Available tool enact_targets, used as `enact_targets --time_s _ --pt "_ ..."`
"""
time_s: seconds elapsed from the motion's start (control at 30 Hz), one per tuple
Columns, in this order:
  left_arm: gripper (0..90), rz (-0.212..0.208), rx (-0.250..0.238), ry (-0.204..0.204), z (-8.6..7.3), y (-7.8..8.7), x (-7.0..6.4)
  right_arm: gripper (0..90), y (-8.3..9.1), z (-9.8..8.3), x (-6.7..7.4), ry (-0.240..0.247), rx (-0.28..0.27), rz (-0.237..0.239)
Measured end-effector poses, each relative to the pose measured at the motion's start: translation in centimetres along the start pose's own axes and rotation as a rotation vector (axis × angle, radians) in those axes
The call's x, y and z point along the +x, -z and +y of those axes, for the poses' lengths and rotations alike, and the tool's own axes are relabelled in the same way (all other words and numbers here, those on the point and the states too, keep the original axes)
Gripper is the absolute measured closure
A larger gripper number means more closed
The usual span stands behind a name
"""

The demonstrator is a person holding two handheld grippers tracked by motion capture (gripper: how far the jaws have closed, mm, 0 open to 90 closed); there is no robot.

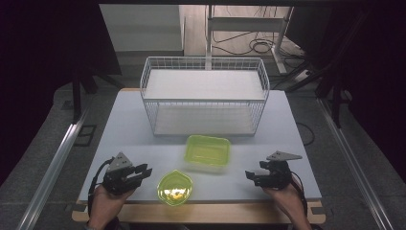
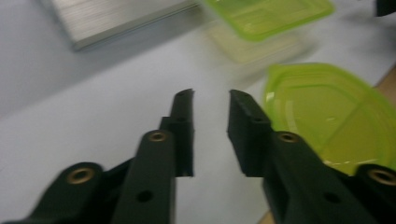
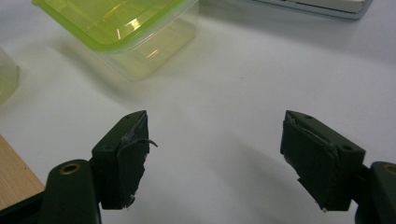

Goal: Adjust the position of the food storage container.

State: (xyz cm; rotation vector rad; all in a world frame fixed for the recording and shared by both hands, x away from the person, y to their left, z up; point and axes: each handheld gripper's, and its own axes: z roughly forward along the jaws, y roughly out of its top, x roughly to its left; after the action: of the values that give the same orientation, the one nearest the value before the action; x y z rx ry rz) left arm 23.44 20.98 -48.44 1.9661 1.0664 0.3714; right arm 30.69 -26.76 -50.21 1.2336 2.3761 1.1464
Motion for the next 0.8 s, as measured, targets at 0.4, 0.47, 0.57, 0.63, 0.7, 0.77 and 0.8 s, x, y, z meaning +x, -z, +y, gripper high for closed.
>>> enact_targets --time_s 0.4,0.47,0.57,0.63,0.7,0.77,0.8 --pt "89.9 -0.175 0.021 -0.154 1.8 -1.6 -7.2 25.2 -0.1 -0.1 0.0 0.005 0.013 0.003" --pt "89.8 -0.186 0.035 -0.171 1.8 -2.0 -8.2 25.3 -0.1 -0.1 0.0 0.003 0.013 0.003" --pt "89.9 -0.198 0.051 -0.192 1.7 -2.6 -9.3 25.4 -0.2 -0.1 0.0 0.006 0.015 0.004" --pt "89.9 -0.216 0.054 -0.189 1.6 -2.9 -9.9 25.4 -0.2 -0.1 0.0 0.004 0.019 0.006" --pt "89.8 -0.24 0.058 -0.187 1.5 -3.2 -10.4 25.4 -0.3 -0.1 0.0 0.004 0.022 0.007" --pt "89.8 -0.242 0.066 -0.204 1.4 -3.6 -11.2 25.4 -0.3 -0.1 0.0 0.005 0.026 0.004" --pt "89.8 -0.244 0.071 -0.209 1.3 -3.8 -11.4 25.4 -0.3 -0.1 0.0 0.005 0.026 0.004"
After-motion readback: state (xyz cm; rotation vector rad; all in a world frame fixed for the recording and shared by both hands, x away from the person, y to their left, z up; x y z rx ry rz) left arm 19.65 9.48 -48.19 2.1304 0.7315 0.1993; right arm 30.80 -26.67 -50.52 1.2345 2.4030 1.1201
